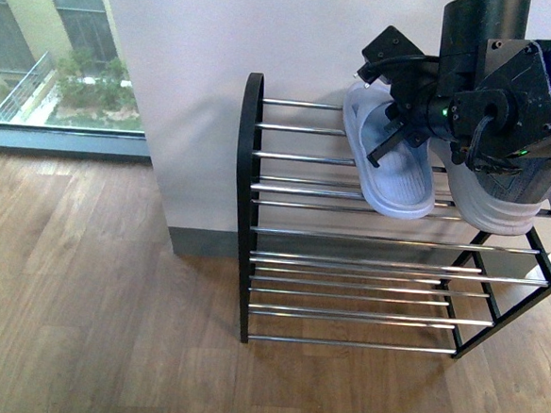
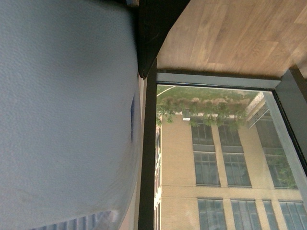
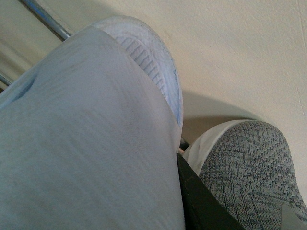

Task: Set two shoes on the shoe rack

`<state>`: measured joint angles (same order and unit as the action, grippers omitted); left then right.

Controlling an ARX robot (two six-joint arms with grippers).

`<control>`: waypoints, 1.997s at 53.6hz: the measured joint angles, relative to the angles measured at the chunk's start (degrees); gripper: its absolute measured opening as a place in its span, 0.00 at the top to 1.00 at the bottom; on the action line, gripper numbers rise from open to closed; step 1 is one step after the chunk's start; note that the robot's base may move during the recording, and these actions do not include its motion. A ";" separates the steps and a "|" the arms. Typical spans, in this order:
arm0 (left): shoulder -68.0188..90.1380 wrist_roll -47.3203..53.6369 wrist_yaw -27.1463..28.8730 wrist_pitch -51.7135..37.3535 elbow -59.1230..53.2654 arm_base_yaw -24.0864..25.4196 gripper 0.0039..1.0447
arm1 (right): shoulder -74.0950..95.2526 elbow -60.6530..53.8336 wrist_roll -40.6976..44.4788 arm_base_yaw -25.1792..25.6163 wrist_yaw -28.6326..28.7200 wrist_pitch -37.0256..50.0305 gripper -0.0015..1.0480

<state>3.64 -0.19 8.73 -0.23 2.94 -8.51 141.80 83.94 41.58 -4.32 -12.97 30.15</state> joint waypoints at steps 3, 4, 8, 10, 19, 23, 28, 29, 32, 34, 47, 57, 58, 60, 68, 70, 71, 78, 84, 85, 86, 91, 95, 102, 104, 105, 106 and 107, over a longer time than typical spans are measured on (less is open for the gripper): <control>0.00 0.00 0.00 0.00 0.00 0.00 0.98 | -0.63 -0.02 -0.09 0.04 0.07 -2.16 0.86; 0.00 0.00 0.00 0.00 0.00 0.00 0.98 | -0.87 -0.11 -0.07 0.11 0.07 -2.78 0.82; 0.00 0.00 0.00 0.00 0.00 0.00 0.98 | -2.80 -0.81 -1.46 0.59 0.17 -5.90 0.67; 0.00 0.00 0.00 0.00 0.00 0.00 0.98 | -3.87 -1.29 -1.99 0.72 1.03 -7.19 0.62; 0.00 0.00 0.00 0.00 0.00 0.00 0.98 | -12.17 -4.74 -3.96 1.27 4.26 -12.28 0.37; 0.00 0.00 0.00 0.00 0.00 0.00 0.98 | -19.06 -7.54 -4.55 1.90 6.51 -16.00 0.22; 0.00 0.00 0.00 0.00 0.00 0.00 0.98 | -26.25 -9.77 -7.41 3.80 7.17 -20.09 0.08; 0.00 0.00 0.00 0.00 0.00 0.00 0.98 | -27.36 -9.90 -8.11 4.39 7.65 -21.18 0.08; 0.00 0.00 0.00 0.00 0.00 0.00 0.98 | -29.31 -9.92 -9.49 5.66 8.15 -23.82 0.09; 0.00 0.00 0.02 0.00 0.00 0.00 0.98 | -30.51 -10.05 -10.69 6.51 8.59 -25.68 0.09; 0.00 0.00 -0.02 0.00 0.00 0.00 0.98 | -34.45 -14.40 -17.42 8.96 10.67 -28.41 0.09; 0.00 0.00 0.00 0.00 0.00 0.00 0.98 | -38.84 -14.82 -34.49 9.51 16.37 -33.33 0.09; 0.00 0.00 0.00 0.00 0.00 0.00 0.98 | -39.50 -15.10 -35.82 9.49 16.46 -33.27 0.09; 0.00 0.00 0.00 0.00 0.00 0.00 0.98 | -40.85 -15.91 -39.58 9.46 16.11 -32.54 0.09; 0.00 0.00 0.02 0.00 0.00 0.00 0.98 | -44.57 -25.14 -42.82 8.31 14.99 -12.81 0.18; 0.00 0.00 0.00 0.00 0.00 0.00 0.98 | -45.57 -29.16 -42.60 7.80 15.06 -4.46 0.23; 0.00 0.00 0.00 0.00 0.00 0.00 0.98 | -45.90 -30.49 -42.49 7.63 15.13 -1.90 0.25; 0.00 0.00 0.00 0.00 0.00 0.00 0.98 | -49.83 -42.23 -41.99 6.23 15.30 16.57 0.41; 0.00 0.00 0.00 0.00 0.00 0.00 0.98 | -54.21 -48.98 -41.99 4.98 13.31 22.82 0.56; 0.00 0.00 0.00 0.00 0.00 0.00 0.98 | -54.71 -49.64 -41.99 4.92 13.29 23.17 0.58; 0.00 0.00 0.00 0.00 0.00 0.00 0.98 | -55.19 -50.25 -41.97 4.87 13.27 23.43 0.60; 0.00 0.00 -0.07 0.00 0.00 0.00 0.98 | -59.45 -56.65 -41.97 4.68 13.18 24.98 0.78; 0.00 0.00 -0.02 0.00 0.00 0.00 0.98 | -61.42 -59.71 -41.97 4.68 13.16 25.40 0.88; 0.00 0.00 -0.02 0.00 0.00 0.00 0.98 | -66.69 -65.53 -41.79 4.59 13.16 25.75 0.98; 0.00 0.00 -0.04 0.00 0.00 0.00 0.98 | -67.87 -66.60 -41.79 4.59 13.11 25.75 0.98; 0.00 0.00 -0.02 0.00 0.00 0.00 0.98 | -68.61 -67.28 -41.79 4.59 13.09 25.75 0.98; 0.00 0.00 -0.02 0.00 0.00 0.00 0.98 | -69.33 -67.95 -41.79 4.59 13.09 25.75 0.98; 0.00 0.00 -0.02 0.00 0.00 0.00 0.98 | -70.07 -68.63 -41.79 4.59 13.09 25.70 0.98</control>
<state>3.64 -0.19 8.71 -0.23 2.94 -8.51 71.72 15.31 -0.21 0.27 0.12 55.86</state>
